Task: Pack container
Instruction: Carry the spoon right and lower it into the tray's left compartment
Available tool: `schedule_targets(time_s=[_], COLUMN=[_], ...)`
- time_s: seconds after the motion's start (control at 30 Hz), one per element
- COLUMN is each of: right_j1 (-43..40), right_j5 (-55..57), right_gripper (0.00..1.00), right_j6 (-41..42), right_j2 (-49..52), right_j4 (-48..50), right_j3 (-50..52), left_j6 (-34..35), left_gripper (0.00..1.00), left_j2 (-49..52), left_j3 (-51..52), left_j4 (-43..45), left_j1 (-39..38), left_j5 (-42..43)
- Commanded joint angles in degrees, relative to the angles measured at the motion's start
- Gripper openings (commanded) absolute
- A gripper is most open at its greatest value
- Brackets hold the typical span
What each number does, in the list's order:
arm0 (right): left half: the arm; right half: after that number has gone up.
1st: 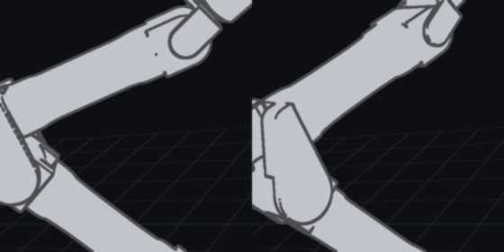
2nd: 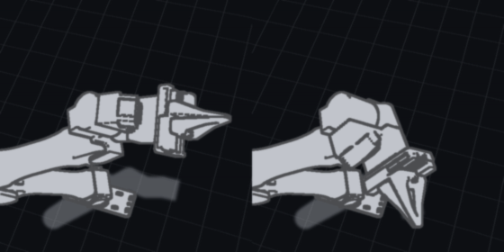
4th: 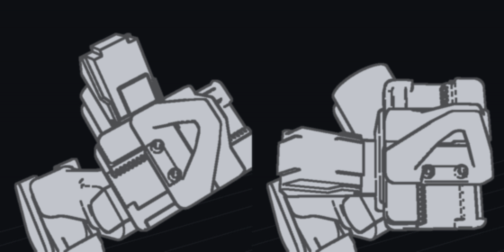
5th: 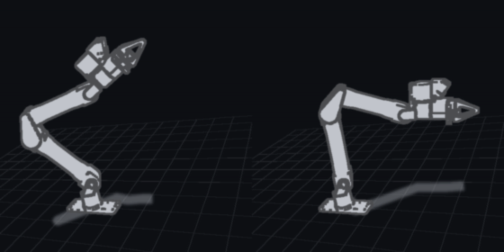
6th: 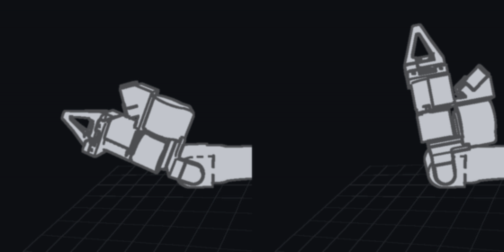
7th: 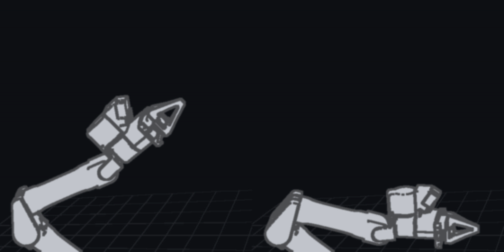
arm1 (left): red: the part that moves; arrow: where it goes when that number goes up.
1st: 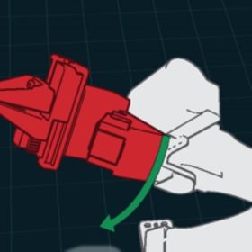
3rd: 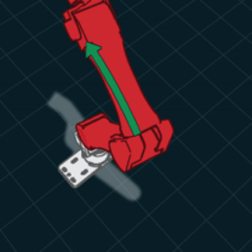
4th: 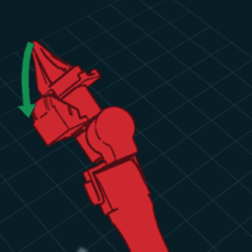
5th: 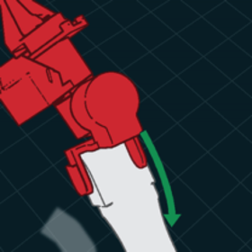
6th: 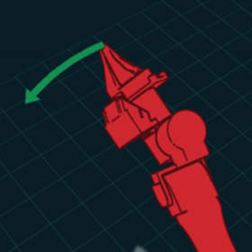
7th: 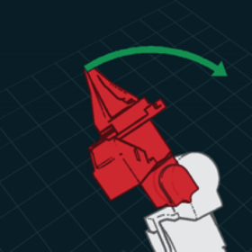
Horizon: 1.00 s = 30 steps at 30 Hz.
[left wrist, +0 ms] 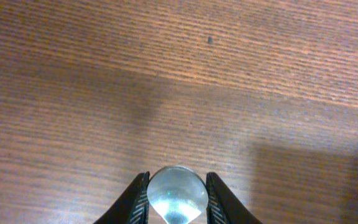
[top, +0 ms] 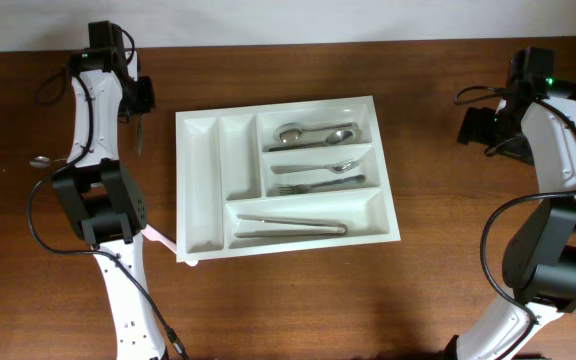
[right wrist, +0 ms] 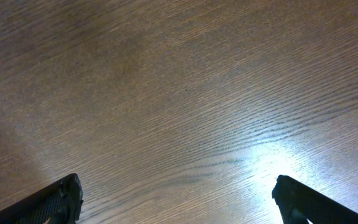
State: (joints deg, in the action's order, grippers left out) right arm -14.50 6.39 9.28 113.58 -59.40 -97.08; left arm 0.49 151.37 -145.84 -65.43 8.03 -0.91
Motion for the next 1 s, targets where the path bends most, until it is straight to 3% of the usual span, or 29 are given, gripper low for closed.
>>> schedule_targets(time_s=[0.0, 0.53, 0.97], right_j1=[-0.24, -0.24, -0.24], right_j5=[0.07, 0.07, 0.07], right_gripper=[0.99, 0.99, 0.99], right_j6=[0.66, 0.66, 0.66], right_j2=[0.26, 0.26, 0.26], right_j4=[0.02, 0.02, 0.04], right_j3=[-1.07, -1.07, -1.07], left_j6=[-0.04, 0.09, 7.02], left_gripper=[0.02, 0.02, 0.02], left_j2=[0.13, 0.13, 0.13], left_j3=[-3.3, -12.02, -11.98], left_j4=[-2.03, -15.61, -23.65], left_j1=[-0.42, -7.82, -12.83], left_j5=[0.61, 4.74, 4.52])
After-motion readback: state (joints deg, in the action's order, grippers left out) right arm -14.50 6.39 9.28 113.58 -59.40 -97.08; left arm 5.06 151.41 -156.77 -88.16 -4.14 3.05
